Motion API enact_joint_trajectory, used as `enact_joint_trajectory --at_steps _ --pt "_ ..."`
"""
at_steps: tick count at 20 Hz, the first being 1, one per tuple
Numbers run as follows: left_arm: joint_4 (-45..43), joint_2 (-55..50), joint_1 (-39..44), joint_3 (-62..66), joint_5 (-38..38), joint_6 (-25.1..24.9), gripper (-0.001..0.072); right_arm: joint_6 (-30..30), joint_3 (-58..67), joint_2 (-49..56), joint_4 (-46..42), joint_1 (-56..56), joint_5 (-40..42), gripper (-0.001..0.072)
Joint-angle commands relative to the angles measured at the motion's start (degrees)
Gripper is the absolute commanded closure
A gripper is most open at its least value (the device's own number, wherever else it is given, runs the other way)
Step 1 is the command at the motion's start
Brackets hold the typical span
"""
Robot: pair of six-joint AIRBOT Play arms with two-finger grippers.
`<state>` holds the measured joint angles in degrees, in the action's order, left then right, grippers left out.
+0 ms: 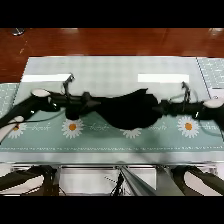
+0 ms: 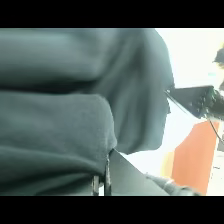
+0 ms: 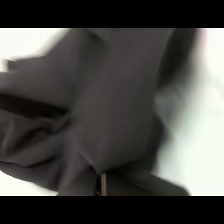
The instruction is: Fold the shirts.
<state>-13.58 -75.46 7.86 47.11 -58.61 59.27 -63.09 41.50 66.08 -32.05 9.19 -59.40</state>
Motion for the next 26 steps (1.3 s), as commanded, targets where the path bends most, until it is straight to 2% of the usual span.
enact_joint_trajectory --at_steps 1,3,6,8,10,13,15,19,22,26 --pt "3.76 6.01 -7.98 10.23 -3.48 -0.87 0.0683 -7.91 22.69 0.13 -5.90 0.00 -5.46 0.0680" --pt "7.67 9.86 -13.03 19.63 -1.95 0.07 0.0683 -12.61 38.21 0.13 -10.69 0.00 -6.84 0.0680" --pt "7.52 14.03 -19.85 33.31 -1.22 3.06 0.0683 -16.41 59.76 0.04 -17.79 0.00 -15.12 0.0680" --pt "6.10 17.05 -24.46 40.13 -1.57 5.22 0.0683 -17.16 69.20 -1.81 -20.26 0.00 -20.17 0.0680" --pt "0.81 21.24 -28.72 44.28 -2.47 8.61 0.0683 -17.16 72.26 -6.84 -23.08 0.00 -22.01 0.0680" --pt "-7.63 28.92 -32.26 45.38 -5.99 12.26 0.0683 -17.25 72.24 -16.02 -28.33 0.00 -25.68 0.0680" --pt "-11.19 33.66 -32.41 45.38 -11.02 12.24 0.0683 -18.05 72.22 -21.09 -31.58 0.00 -28.41 0.0680" --pt "-12.55 38.73 -32.37 45.22 -23.34 12.20 0.0683 -20.79 70.64 -27.69 -32.85 0.04 -36.54 0.0680" --pt "-14.82 39.89 -28.46 40.72 -26.10 12.20 0.0683 -23.21 59.25 -33.64 -32.94 0.04 -41.27 0.0680" --pt "-19.52 37.94 -18.32 26.45 -25.27 11.93 0.0683 -25.77 30.12 -44.63 -32.59 0.04 -39.78 0.0680"
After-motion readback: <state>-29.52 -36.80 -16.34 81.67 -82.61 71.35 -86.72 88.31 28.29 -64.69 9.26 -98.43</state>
